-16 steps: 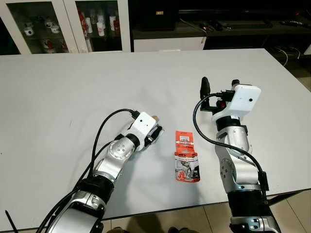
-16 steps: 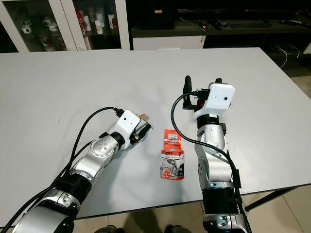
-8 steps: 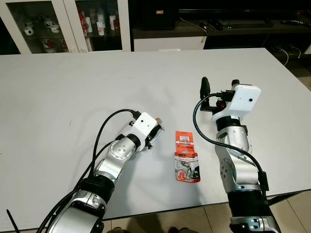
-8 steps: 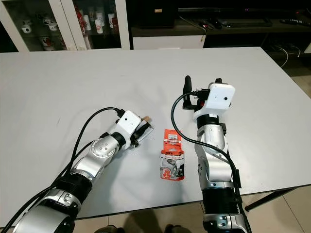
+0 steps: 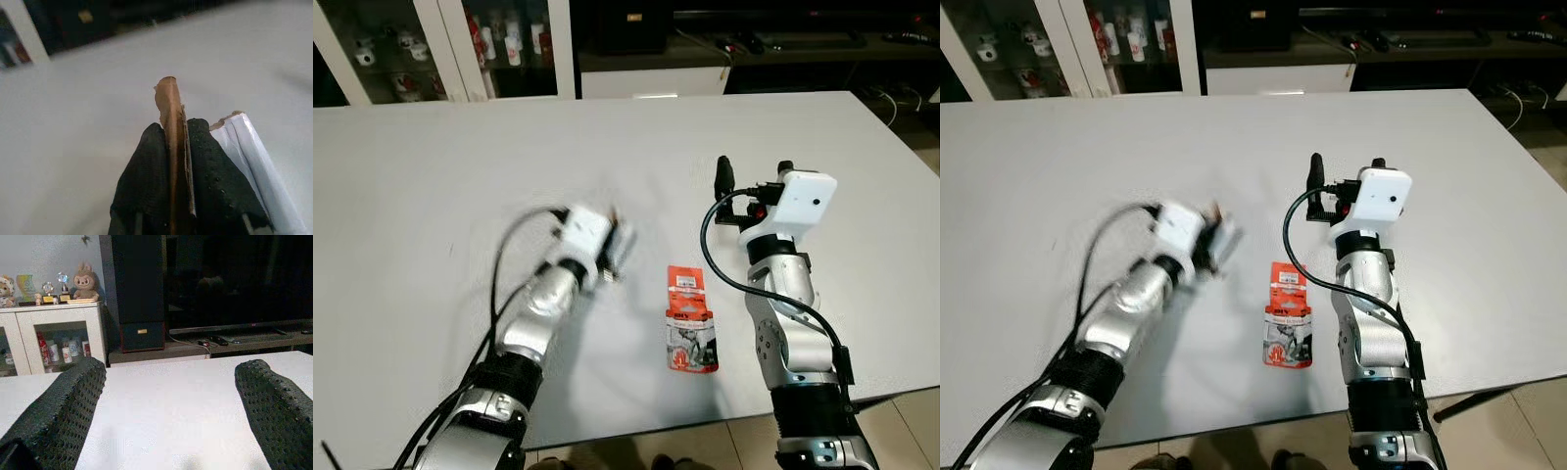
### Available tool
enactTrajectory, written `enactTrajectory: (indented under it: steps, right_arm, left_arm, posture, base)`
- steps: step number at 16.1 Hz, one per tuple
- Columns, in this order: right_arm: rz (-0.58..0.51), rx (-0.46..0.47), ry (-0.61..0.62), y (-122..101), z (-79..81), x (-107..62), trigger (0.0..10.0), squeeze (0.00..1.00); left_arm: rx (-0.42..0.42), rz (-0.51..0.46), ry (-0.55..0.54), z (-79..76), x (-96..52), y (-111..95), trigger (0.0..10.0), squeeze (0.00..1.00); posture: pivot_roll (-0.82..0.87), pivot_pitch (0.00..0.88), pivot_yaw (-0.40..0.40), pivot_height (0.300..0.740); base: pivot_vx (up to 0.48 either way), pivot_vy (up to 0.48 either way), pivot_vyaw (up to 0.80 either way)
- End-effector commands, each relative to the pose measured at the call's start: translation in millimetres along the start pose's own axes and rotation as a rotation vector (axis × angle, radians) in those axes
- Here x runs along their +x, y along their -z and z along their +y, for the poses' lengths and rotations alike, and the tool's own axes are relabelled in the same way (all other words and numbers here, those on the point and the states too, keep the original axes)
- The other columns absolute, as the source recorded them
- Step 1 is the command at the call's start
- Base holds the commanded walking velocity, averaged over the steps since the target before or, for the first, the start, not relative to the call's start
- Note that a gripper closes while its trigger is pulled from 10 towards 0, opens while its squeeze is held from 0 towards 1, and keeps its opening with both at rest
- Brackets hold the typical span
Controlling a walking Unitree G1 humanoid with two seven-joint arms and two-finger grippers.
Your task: Picking trash to rubbish bin
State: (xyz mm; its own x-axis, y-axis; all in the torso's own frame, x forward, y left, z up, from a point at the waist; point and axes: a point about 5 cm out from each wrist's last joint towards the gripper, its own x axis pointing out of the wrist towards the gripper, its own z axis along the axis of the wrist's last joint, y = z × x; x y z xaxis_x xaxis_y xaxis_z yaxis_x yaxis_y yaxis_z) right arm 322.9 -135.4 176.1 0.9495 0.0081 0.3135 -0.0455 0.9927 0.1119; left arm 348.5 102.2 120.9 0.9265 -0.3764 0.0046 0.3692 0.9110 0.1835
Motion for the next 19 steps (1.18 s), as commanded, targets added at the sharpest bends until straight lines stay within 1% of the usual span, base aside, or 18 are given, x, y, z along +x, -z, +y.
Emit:
enactTrajectory:
  steps: [1, 5, 6, 7, 8, 10, 11, 12, 13, 14, 15, 16, 17, 19]
  right_arm:
    - [0.019, 0.005, -0.001, 3.7, -0.8, -1.6, 10.0, 0.00]
    - [0.024, 0.008, -0.007, 4.7, 0.0, -1.7, 10.0, 0.00]
    - [0.041, 0.009, -0.017, 7.6, 0.0, -3.0, 10.0, 0.00]
    - [0.068, 0.014, -0.022, 12.4, -1.6, -5.0, 10.0, 0.00]
    - [0.114, 0.002, -0.013, 19.9, -6.4, -7.0, 10.0, 0.00]
    - [0.177, -0.037, -0.033, 28.3, -11.9, -9.6, 10.0, 0.00]
    - [0.197, -0.036, -0.057, 30.3, -12.4, -11.3, 10.0, 0.41]
    - [0.218, -0.028, -0.074, 32.9, -12.5, -13.8, 10.0, 1.00]
    - [0.226, -0.020, -0.085, 33.7, -11.9, -15.0, 10.0, 1.00]
    - [0.283, -0.022, -0.126, 40.4, -8.9, -19.3, 10.0, 1.00]
    - [0.292, -0.030, -0.134, 41.6, -8.5, -20.0, 10.0, 1.00]
    - [0.322, -0.023, -0.154, 45.1, -6.7, -22.7, 10.0, 1.00]
    - [0.329, -0.020, -0.163, 45.8, -5.7, -23.8, 10.0, 1.00]
    - [0.341, -0.002, -0.220, 45.4, 0.7, -27.8, 10.0, 1.00]
  left_arm:
    - [-0.044, -0.076, -0.045, 6.0, 1.8, -15.3, 10.0, 0.00]
    - [-0.131, -0.214, -0.118, 20.4, -0.1, -43.3, 10.0, 0.00]
    - [-0.125, -0.232, -0.154, 24.1, -2.4, -47.1, 10.0, 0.00]
    - [-0.110, -0.222, -0.181, 26.2, -4.1, -44.3, 10.0, 0.00]
    - [-0.097, -0.185, -0.197, 26.4, -6.3, -35.2, 10.0, 0.00]
    - [-0.077, -0.152, -0.190, 22.9, -9.9, -27.0, 10.0, 0.00]
    - [-0.076, -0.144, -0.190, 21.8, -11.3, -25.4, 10.0, 0.00]
    - [-0.070, -0.139, -0.190, 20.9, -12.5, -24.6, 10.0, 0.00]
    - [-0.067, -0.136, -0.191, 20.9, -12.8, -24.2, 10.0, 0.00]
    - [-0.059, -0.130, -0.195, 20.5, -13.1, -23.8, 10.0, 0.00]
    - [-0.058, -0.129, -0.197, 20.4, -13.2, -23.7, 10.0, 0.00]
    - [-0.040, -0.123, -0.198, 21.0, -13.1, -23.5, 10.0, 0.00]
    - [-0.035, -0.122, -0.198, 21.2, -13.0, -23.6, 10.0, 0.00]
    - [-0.030, -0.126, -0.202, 22.0, -13.2, -24.9, 10.0, 0.00]
  posture:
    - [-0.03, 0.078, -0.029, 0.740]
    - [-0.03, 0.077, -0.030, 0.740]
    - [-0.03, 0.078, -0.029, 0.740]
    - [-0.03, 0.079, -0.029, 0.740]
    - [-0.03, 0.079, -0.029, 0.740]
    - [-0.03, 0.083, -0.032, 0.740]
    - [-0.03, 0.085, -0.033, 0.740]
    - [-0.03, 0.084, -0.034, 0.740]
    - [-0.03, 0.086, -0.035, 0.740]
    - [-0.04, 0.086, -0.036, 0.740]
    - [-0.04, 0.086, -0.036, 0.740]
    - [-0.04, 0.087, -0.038, 0.740]
    - [-0.04, 0.087, -0.038, 0.740]
    - [-0.04, 0.089, -0.040, 0.740]
  base:
    - [0.000, 0.000, 0.00]
    - [0.000, 0.000, 0.00]
    - [0.000, 0.000, 0.00]
    - [0.000, 0.000, 0.00]
    - [0.000, 0.000, 0.00]
    - [0.000, 0.000, 0.00]
    - [0.000, 0.000, 0.00]
    - [0.000, 0.000, 0.00]
    - [0.000, 0.000, 0.00]
    - [0.000, 0.000, 0.00]
    - [0.000, 0.000, 0.00]
    - [0.000, 0.000, 0.00]
    - [0.000, 0.000, 0.00]
    - [0.000, 0.000, 0.00]
